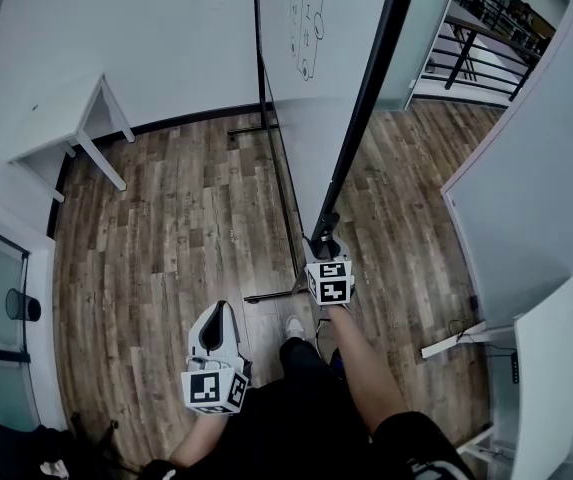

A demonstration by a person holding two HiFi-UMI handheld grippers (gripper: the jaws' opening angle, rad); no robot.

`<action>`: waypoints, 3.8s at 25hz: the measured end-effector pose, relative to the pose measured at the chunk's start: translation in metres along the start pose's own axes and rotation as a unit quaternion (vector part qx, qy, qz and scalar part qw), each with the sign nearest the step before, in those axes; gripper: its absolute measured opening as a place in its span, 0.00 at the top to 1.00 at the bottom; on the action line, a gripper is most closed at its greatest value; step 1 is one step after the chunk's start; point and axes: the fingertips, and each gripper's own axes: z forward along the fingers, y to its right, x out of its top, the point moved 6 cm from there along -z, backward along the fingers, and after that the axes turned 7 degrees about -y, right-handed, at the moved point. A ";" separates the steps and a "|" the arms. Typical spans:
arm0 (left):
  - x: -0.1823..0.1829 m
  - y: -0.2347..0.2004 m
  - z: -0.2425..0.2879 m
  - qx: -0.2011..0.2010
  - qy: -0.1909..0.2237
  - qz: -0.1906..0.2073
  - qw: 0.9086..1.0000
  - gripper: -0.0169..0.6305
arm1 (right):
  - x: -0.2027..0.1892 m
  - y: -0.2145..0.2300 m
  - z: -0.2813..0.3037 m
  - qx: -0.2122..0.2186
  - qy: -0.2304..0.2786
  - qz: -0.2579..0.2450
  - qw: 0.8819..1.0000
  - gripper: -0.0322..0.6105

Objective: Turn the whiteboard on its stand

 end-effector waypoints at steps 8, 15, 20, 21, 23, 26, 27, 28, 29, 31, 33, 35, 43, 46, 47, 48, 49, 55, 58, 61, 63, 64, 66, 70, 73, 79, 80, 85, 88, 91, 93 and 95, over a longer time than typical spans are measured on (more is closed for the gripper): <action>-0.004 -0.011 -0.042 0.007 0.007 0.008 1.000 0.94 | -0.008 -0.057 -0.011 0.007 0.011 -0.004 1.000 0.65; -0.004 -0.023 -0.076 0.029 0.020 -0.003 0.999 0.94 | -0.020 -0.081 -0.028 0.010 0.011 -0.002 1.000 0.65; -0.012 -0.024 -0.102 0.026 0.018 -0.005 0.999 0.94 | -0.027 -0.097 -0.042 0.014 0.017 -0.003 1.000 0.65; -0.014 -0.024 -0.108 0.024 0.016 -0.004 1.000 0.94 | -0.030 -0.100 -0.047 0.014 0.019 -0.003 1.000 0.65; -0.017 -0.024 -0.120 0.022 0.012 0.000 1.000 0.94 | -0.036 -0.106 -0.057 0.014 0.021 -0.001 1.000 0.65; -0.016 -0.025 -0.139 0.021 0.011 0.005 1.000 0.94 | -0.040 -0.114 -0.066 0.013 0.020 0.001 1.000 0.65; -0.017 -0.025 -0.145 0.021 0.010 0.005 1.000 0.94 | -0.041 -0.116 -0.069 0.012 0.020 0.002 1.000 0.65; -0.019 -0.025 -0.151 0.021 0.009 0.004 1.000 0.94 | -0.042 -0.118 -0.071 0.012 0.020 0.003 1.000 0.65; -0.020 -0.026 -0.156 0.020 0.008 0.005 1.000 0.94 | -0.044 -0.119 -0.072 0.011 0.021 0.004 1.000 0.65; -0.023 -0.026 -0.165 0.018 0.004 0.007 1.000 0.94 | -0.048 -0.120 -0.076 0.009 0.021 0.005 1.000 0.65; -0.023 -0.025 -0.173 0.017 0.002 0.005 1.000 0.94 | -0.052 -0.122 -0.080 0.008 0.019 0.005 1.000 0.65; -0.023 -0.025 -0.179 0.017 0.002 0.003 1.000 0.94 | -0.054 -0.125 -0.083 0.010 0.017 0.005 1.000 0.65; -0.024 -0.021 -0.199 0.022 0.009 0.000 1.000 0.94 | -0.063 -0.132 -0.097 0.012 0.014 0.008 1.000 0.65; -0.027 -0.021 -0.209 0.023 0.012 0.003 1.000 0.94 | -0.068 -0.137 -0.103 0.015 0.012 0.006 1.000 0.65; -0.027 -0.020 -0.213 0.026 0.013 0.001 1.000 0.94 | -0.070 -0.139 -0.105 0.015 0.013 0.006 1.000 0.65; -0.027 -0.019 -0.216 0.029 0.014 -0.002 0.999 0.94 | -0.071 -0.140 -0.108 0.016 0.015 0.005 1.000 0.65; -0.027 -0.017 -0.220 0.032 0.015 -0.004 0.999 0.94 | -0.072 -0.141 -0.110 0.016 0.015 0.005 1.000 0.65; -0.032 -0.009 -0.247 0.035 0.017 0.002 0.999 0.94 | -0.083 -0.148 -0.128 0.017 0.015 0.004 1.000 0.65; -0.037 -0.005 -0.264 0.044 0.021 -0.002 0.999 0.94 | -0.091 -0.153 -0.137 0.018 0.015 0.004 1.000 0.65; -0.043 0.001 -0.277 0.046 0.022 -0.004 0.999 0.94 | -0.097 -0.158 -0.147 0.021 0.015 0.004 1.000 0.65; -0.044 0.007 -0.285 0.047 0.023 -0.006 0.999 0.94 | -0.101 -0.162 -0.155 0.023 0.014 0.002 1.000 0.65; -0.045 0.010 -0.290 0.048 0.024 -0.007 0.999 0.94 | -0.103 -0.164 -0.159 0.023 0.013 0.001 1.000 0.65; -0.047 0.016 -0.300 0.051 0.027 -0.009 0.998 0.94 | -0.110 -0.168 -0.169 0.025 0.013 0.000 1.000 0.65; -0.051 0.024 -0.321 0.054 0.030 -0.007 0.998 0.94 | -0.122 -0.178 -0.187 0.030 0.014 -0.004 0.999 0.65; -0.054 0.031 -0.335 0.058 0.031 -0.005 0.998 0.94 | -0.128 -0.183 -0.200 0.033 0.015 -0.007 0.999 0.65; -0.065 0.046 -0.367 0.069 0.036 -0.007 0.997 0.94 | -0.147 -0.190 -0.227 0.039 0.016 -0.009 0.999 0.65; -0.066 0.049 -0.373 0.070 0.037 -0.006 0.997 0.94 | -0.150 -0.192 -0.232 0.040 0.017 -0.010 0.999 0.65; -0.075 0.064 -0.403 0.076 0.041 -0.006 0.996 0.94 | -0.166 -0.201 -0.257 0.045 0.017 -0.013 0.999 0.65; -0.079 0.077 -0.422 0.077 0.045 -0.001 0.996 0.94 | -0.175 -0.206 -0.276 0.048 0.020 -0.014 0.999 0.65; -0.085 0.091 -0.439 0.075 0.048 0.015 0.996 0.94 | -0.186 -0.211 -0.293 0.052 0.022 -0.017 0.998 0.65; -0.089 0.100 -0.453 0.080 0.050 0.016 0.995 0.94 | -0.196 -0.213 -0.305 0.056 0.024 -0.019 0.998 0.65; -0.094 0.110 -0.469 0.086 0.054 0.013 0.995 0.94 | -0.205 -0.215 -0.320 0.060 0.028 -0.023 0.998 0.65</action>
